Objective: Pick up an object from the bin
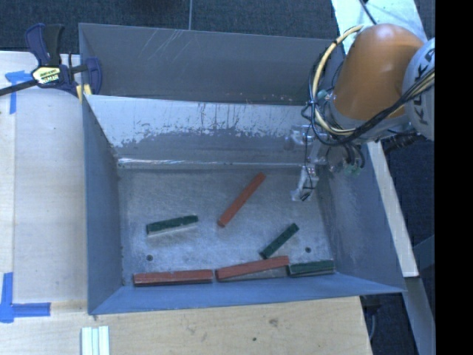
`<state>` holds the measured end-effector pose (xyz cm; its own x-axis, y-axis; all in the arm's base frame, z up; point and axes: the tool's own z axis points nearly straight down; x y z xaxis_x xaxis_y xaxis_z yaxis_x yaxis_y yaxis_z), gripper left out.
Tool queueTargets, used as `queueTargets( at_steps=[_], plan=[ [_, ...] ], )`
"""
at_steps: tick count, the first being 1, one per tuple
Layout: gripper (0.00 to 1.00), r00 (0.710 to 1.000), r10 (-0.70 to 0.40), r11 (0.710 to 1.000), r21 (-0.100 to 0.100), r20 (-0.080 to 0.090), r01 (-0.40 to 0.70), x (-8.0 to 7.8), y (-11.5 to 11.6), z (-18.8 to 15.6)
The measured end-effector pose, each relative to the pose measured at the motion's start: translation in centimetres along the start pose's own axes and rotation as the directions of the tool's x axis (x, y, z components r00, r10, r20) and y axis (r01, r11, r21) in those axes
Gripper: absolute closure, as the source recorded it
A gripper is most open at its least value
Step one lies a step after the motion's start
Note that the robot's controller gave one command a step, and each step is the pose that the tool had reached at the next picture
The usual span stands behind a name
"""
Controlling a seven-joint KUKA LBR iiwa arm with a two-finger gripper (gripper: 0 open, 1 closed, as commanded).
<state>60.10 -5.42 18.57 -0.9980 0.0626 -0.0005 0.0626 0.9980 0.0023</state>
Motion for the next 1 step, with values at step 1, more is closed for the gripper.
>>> queueTargets(
  at_steps=[1],
  plan=[
    [0.00,0.999,-0.047,0.999,0.002,0.006,0.047,1.55,3.52,11.75]
  ],
)
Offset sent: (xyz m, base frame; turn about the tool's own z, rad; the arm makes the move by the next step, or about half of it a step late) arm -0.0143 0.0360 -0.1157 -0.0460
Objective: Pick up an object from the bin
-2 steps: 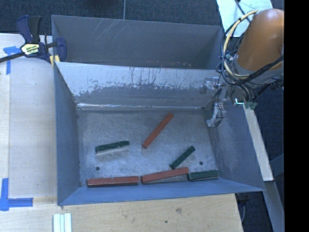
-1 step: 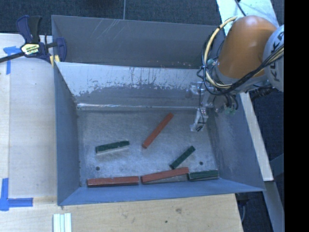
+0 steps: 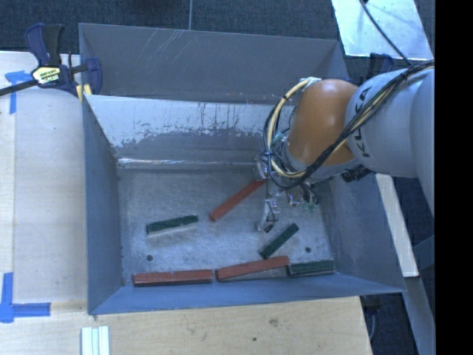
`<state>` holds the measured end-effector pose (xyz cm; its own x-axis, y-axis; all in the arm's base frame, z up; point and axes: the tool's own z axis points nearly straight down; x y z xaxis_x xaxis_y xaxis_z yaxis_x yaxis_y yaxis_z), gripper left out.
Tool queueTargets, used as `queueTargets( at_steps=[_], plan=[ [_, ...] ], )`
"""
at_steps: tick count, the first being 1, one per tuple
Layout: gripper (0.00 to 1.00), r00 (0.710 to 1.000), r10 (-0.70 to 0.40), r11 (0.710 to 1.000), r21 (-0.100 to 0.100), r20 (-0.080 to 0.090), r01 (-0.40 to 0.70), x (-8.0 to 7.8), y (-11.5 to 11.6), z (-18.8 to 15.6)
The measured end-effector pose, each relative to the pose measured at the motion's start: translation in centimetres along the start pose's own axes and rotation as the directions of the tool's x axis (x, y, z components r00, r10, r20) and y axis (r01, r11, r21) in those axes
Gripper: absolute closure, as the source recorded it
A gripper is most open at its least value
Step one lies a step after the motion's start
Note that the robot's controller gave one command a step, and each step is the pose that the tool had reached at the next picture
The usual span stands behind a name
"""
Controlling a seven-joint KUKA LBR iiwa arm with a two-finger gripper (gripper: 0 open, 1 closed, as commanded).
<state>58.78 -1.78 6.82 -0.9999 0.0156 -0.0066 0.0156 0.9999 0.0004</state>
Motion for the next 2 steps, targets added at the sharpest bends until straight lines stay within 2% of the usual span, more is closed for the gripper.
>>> queueTargets(
  at_steps=[1,2],
  plan=[
    [1.00,1.000,-0.001,1.000,0.001,0.004,0.001,-0.2,-0.1,-0.5],
    [1.00,0.998,-0.055,0.998,0.002,0.006,0.055,0.4,-1.3,-17.1]
  ],
)
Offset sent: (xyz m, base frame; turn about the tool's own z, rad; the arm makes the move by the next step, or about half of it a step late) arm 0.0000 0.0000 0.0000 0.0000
